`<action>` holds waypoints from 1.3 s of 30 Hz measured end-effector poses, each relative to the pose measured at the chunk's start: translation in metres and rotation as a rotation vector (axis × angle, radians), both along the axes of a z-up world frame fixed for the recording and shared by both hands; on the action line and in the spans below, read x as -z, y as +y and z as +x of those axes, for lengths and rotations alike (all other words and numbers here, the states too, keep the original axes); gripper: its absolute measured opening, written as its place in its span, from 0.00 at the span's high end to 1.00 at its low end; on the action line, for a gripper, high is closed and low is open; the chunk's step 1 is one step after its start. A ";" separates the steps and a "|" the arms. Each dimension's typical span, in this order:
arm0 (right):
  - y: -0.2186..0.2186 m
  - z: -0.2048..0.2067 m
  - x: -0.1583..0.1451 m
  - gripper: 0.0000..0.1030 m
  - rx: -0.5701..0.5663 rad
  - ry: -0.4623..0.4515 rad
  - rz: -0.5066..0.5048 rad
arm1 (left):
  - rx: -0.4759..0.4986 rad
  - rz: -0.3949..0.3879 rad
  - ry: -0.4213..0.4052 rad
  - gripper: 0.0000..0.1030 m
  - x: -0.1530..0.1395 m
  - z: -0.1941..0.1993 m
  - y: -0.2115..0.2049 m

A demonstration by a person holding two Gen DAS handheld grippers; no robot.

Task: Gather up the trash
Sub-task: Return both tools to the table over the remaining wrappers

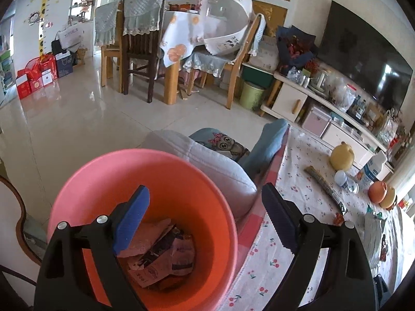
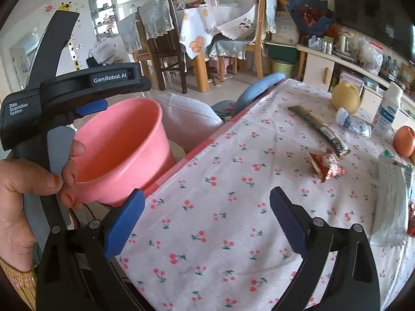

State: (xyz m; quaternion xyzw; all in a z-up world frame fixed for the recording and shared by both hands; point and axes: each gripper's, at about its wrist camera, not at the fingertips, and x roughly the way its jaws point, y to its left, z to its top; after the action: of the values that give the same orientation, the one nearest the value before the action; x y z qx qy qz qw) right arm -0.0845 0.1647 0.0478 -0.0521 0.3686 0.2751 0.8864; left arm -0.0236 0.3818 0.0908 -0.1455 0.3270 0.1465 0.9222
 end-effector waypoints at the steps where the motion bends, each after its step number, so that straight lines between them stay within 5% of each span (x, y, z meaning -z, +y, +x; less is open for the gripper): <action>1: -0.003 0.000 0.000 0.07 0.005 -0.002 -0.001 | 0.006 0.007 -0.002 0.14 0.000 0.001 -0.004; 8: -0.028 -0.001 -0.003 0.07 0.036 -0.012 -0.007 | 0.043 0.065 -0.002 0.14 -0.001 0.008 -0.027; 24: -0.081 -0.017 -0.002 0.07 0.084 -0.036 -0.032 | 0.213 0.180 -0.149 0.14 -0.008 0.012 -0.090; 31: -0.115 -0.027 -0.006 0.07 0.125 -0.029 0.012 | 0.316 0.289 -0.100 0.14 0.003 0.023 -0.130; 39: -0.154 -0.029 -0.001 0.07 0.176 -0.016 0.022 | 0.439 0.310 -0.057 0.14 0.014 0.029 -0.168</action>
State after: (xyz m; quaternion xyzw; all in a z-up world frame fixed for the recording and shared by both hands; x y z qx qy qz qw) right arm -0.1137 0.0109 0.0491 -0.0122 0.3616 0.1999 0.9106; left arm 0.0052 0.2140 0.0769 0.0676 0.2983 -0.0131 0.9520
